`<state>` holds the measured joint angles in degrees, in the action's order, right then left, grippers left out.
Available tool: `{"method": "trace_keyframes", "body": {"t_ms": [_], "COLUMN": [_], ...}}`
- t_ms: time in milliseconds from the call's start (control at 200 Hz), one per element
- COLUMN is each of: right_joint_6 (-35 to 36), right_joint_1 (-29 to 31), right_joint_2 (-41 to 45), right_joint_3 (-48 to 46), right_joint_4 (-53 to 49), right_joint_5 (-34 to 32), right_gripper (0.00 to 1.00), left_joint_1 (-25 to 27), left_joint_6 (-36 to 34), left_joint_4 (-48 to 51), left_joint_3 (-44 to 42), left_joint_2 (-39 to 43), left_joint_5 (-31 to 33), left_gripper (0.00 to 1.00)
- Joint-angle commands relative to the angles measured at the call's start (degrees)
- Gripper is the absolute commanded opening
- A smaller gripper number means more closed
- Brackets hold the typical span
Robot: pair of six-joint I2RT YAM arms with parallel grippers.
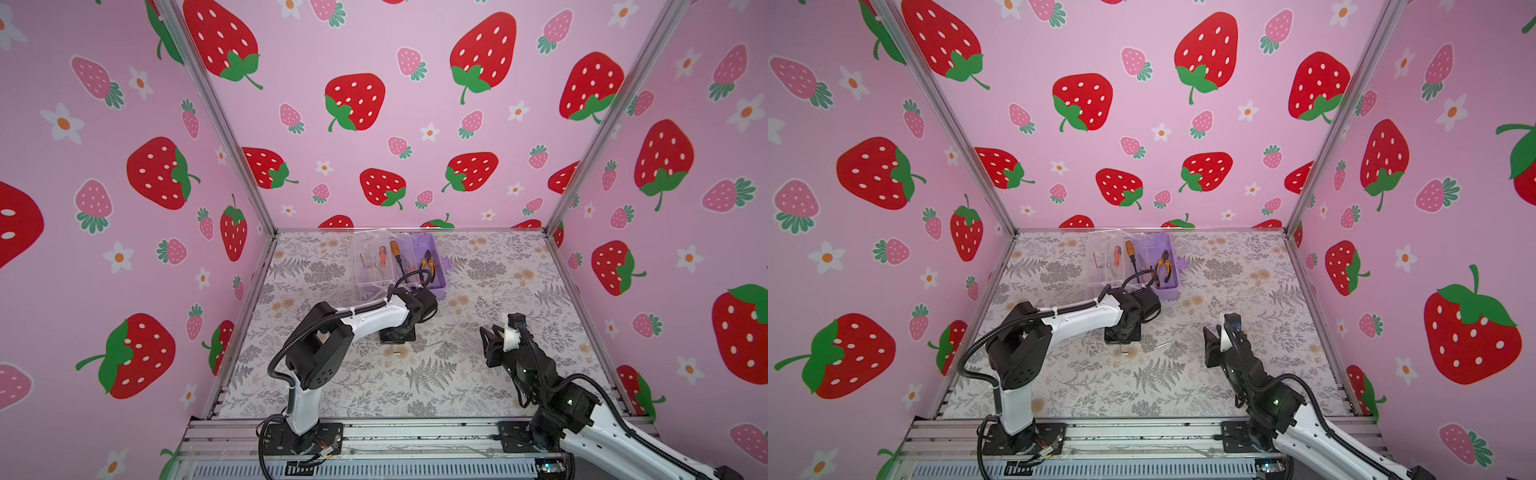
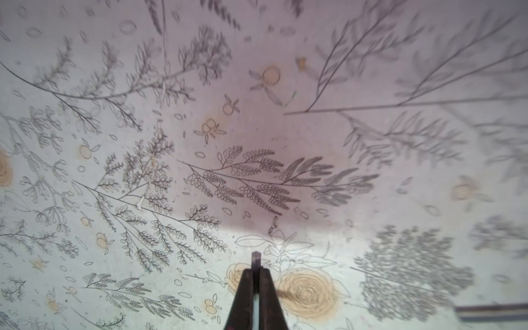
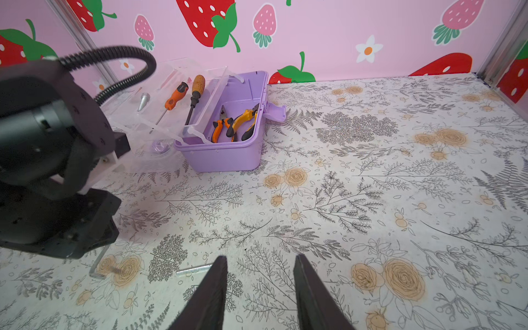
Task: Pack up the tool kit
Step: 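Release the hex key into the clear tray with the left gripper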
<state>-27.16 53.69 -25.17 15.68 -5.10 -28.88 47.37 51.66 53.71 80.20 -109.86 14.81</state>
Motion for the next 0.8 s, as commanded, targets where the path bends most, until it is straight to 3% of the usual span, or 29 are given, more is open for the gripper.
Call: {"method": "trace_keyframes", "body": {"t_ms": [0,415,600,790], "right_joint_6": [-0.7,-1.4,-1.6,-1.3], "right_joint_1": [-0.4,-0.7,-0.9,-1.3], "right_joint_2": [-0.1,-1.9,-3.5,-4.7], "right_joint_3": [-0.5,0.1,0.4,1.1], "right_joint_4": [-0.6,-1.2,-0.7,-0.9], "right_joint_5": [-1.9,-4.9,-6.1,-7.0], "right_gripper": [0.42,0.42,0.42,0.41], "left_joint_1": [-1.9,-16.1,-22.3,-25.6], "left_joint_6": [-2.3,-11.6,-15.0,-18.7], "left_joint_4": [5.0,5.7,-0.4,-0.3], "left_joint_3": [4.6,13.2,15.5,25.6], "left_joint_2": [4.5,14.9,13.4,4.9], "left_joint_5": [4.5,7.7,4.3,3.2], "left_gripper": [0.00,0.00,0.00,0.00]}}
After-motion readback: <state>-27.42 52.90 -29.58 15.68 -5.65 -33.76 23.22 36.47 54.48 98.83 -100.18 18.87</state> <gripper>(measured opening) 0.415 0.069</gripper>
